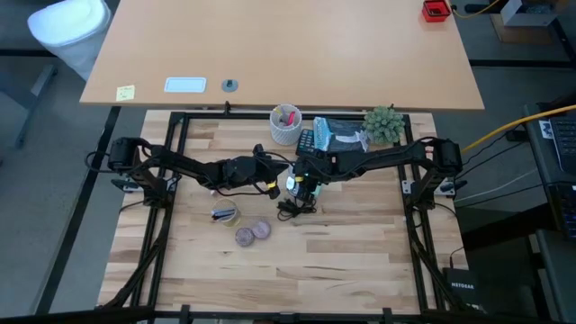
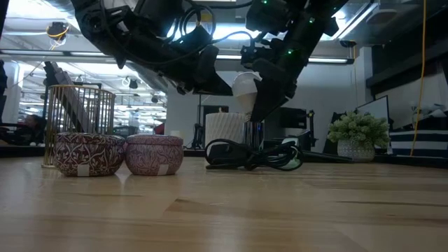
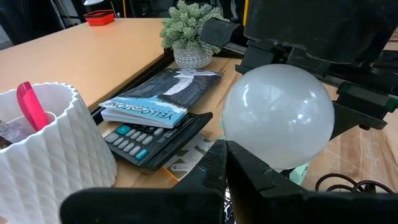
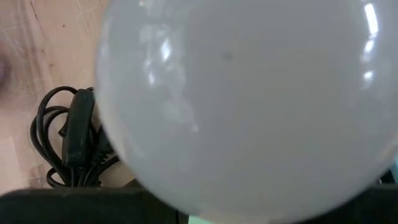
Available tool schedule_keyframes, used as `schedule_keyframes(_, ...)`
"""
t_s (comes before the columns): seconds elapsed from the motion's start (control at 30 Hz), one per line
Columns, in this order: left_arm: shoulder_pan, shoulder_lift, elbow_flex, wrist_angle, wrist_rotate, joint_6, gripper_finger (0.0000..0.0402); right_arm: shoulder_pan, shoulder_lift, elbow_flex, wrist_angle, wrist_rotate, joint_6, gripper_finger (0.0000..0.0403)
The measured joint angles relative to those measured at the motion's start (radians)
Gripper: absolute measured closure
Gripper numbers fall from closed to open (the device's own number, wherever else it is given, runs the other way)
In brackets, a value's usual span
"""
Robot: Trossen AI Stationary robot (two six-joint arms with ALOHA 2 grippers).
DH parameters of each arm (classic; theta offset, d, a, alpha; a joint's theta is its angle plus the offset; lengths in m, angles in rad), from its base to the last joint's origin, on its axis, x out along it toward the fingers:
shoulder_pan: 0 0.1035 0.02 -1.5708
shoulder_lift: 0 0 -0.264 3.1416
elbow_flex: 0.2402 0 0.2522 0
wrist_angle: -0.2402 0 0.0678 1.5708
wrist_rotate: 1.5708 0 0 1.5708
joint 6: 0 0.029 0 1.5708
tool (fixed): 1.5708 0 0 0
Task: Screw lightbulb
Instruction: Insert the white lightbulb into the silver lamp
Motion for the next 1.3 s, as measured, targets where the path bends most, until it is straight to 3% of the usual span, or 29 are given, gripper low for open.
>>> schedule_keyframes(0.57,0.000,0.000,0.000,0.000,0.001,0.000,0.0400,0.000,0.000,0.000,0.000,-0.011,0.000,0.0276)
schedule_keyframes(0.93,-0.001,0.002,0.000,0.002,0.004,0.000,0.0400,-0.001,0.000,0.000,0.002,-0.011,-0.002,0.0196)
schedule_keyframes(1.3,0.000,0.002,0.000,0.000,0.003,0.000,0.0400,-0.001,0.000,0.000,0.001,-0.013,-0.010,0.0187)
